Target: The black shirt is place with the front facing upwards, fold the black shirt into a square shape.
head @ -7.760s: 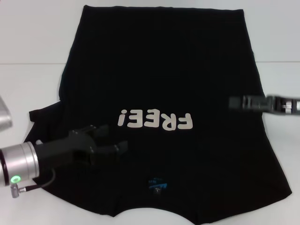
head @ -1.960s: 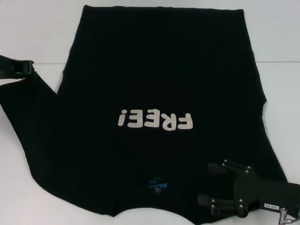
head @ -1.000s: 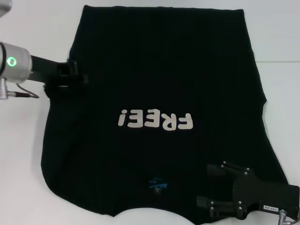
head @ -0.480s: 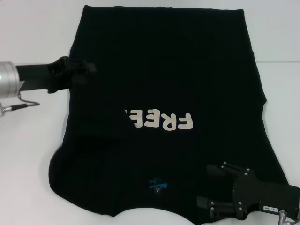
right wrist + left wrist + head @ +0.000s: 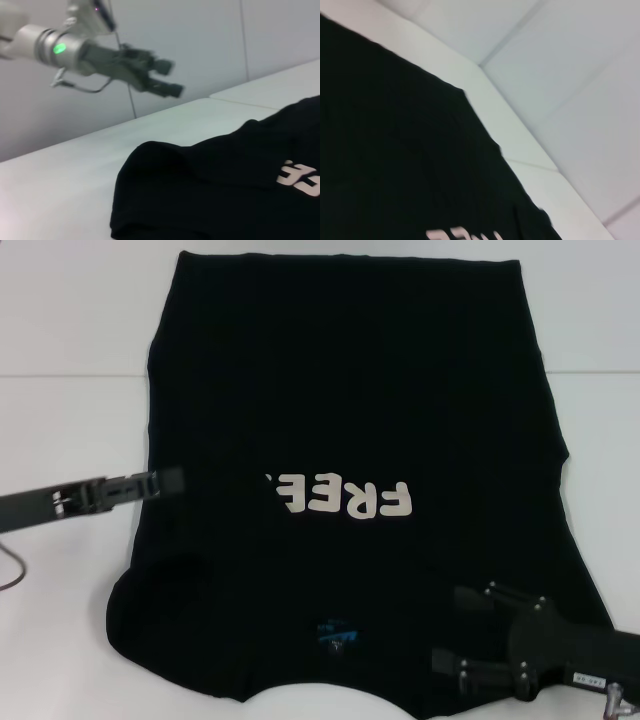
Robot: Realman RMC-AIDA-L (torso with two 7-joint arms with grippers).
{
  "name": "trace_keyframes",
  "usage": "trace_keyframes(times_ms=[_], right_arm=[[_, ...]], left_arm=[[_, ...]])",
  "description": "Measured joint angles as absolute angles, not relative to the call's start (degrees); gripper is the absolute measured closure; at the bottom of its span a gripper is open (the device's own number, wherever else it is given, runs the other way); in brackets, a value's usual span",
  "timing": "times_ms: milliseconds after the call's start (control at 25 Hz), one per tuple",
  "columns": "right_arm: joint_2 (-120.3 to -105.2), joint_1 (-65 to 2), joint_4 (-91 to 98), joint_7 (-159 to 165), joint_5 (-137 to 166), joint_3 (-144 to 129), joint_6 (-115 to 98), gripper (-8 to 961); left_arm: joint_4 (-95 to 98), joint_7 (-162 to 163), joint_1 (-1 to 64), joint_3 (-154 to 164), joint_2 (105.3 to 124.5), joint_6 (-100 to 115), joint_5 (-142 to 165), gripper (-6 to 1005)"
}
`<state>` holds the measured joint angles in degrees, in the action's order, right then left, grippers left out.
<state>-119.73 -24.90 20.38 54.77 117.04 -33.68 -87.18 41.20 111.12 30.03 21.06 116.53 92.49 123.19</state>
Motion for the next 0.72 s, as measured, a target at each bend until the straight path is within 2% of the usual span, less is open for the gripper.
trace_keyframes(times_ms=[80, 240, 440, 720], right_arm=[[-119.45, -24.7, 20.7, 56.5, 117.0, -33.5, -87.3, 28], [-119.0, -24.1, 21.3, 57.4, 117.4, -34.0, -87.9, 29], [-119.23, -23.7, 21.3, 56.3, 117.5, -34.0, -88.0, 29], [-119.37, -23.7, 21.3, 56.0, 117.5, -33.8, -87.3, 29]], left_arm=[[42.5, 109.6, 28.6, 20.4, 116.53, 95.4, 123.9, 227], [48.3, 108.4, 26.2, 19.9, 116.38, 101.9, 129.7, 226], [56.4, 112.9, 24.5, 19.6, 116.71, 104.1, 136.3, 225], [60.4, 127.3, 28.0, 21.8, 116.41, 105.8, 146.2, 223]])
